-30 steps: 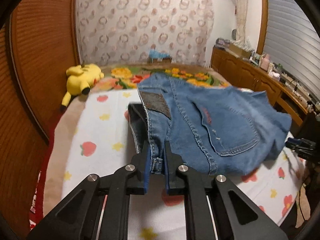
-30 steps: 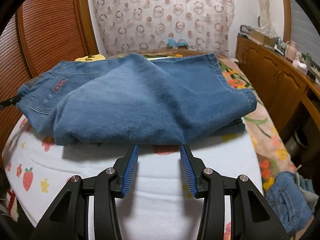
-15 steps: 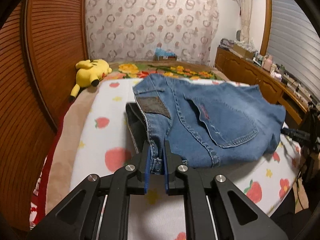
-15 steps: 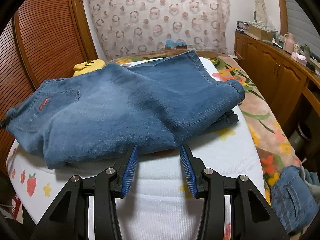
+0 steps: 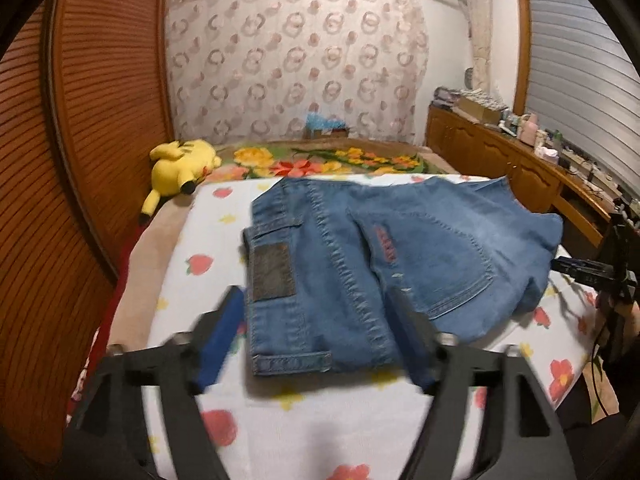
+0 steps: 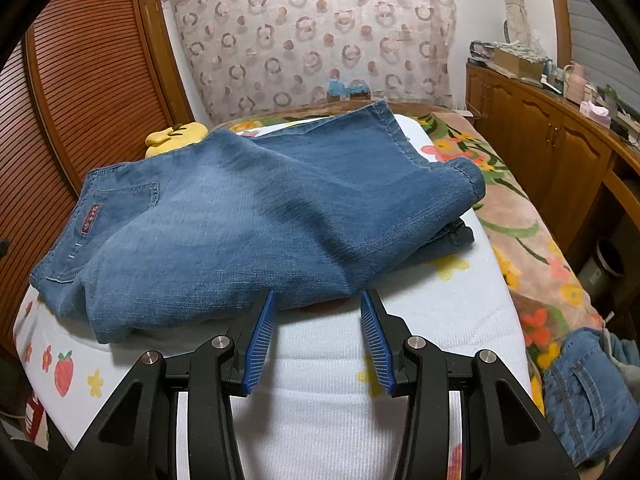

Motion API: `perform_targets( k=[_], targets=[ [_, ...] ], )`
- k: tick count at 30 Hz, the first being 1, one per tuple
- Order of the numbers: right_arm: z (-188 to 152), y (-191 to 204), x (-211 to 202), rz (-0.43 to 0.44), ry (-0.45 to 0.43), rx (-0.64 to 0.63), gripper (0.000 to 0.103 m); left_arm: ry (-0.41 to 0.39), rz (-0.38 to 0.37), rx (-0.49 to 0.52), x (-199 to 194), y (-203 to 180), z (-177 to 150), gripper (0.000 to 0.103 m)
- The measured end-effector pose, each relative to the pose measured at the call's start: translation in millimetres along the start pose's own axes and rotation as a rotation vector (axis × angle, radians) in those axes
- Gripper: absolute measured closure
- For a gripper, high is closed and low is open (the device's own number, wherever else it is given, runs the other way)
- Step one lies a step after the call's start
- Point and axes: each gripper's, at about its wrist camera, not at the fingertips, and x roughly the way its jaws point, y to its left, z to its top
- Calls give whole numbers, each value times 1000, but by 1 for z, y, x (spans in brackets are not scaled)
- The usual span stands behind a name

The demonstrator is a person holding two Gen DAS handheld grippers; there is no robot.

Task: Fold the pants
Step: 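Pinch the waistband edge with the left tool and tug it straight, then reach the right tool to the jeans leg hem and close on it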

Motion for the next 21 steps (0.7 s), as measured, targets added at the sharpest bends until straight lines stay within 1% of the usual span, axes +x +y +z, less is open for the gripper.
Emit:
perform_targets(
  k=[7,11,16,21],
  targets=[
    [-1,-2,-1,1,-1,2,57,5,-40,25,18,-29,-1,25],
    [-1,-2,-2,-2,-3,7,57,24,-79,45,29,-47,-5,25],
    [0,-2,-8,-31,-12,5,57,49,-105,63,39,-68,-10,25],
    [5,-17,-23,-52,-34,16,57,65,-127,78,44,-82,-14,25]
  ],
)
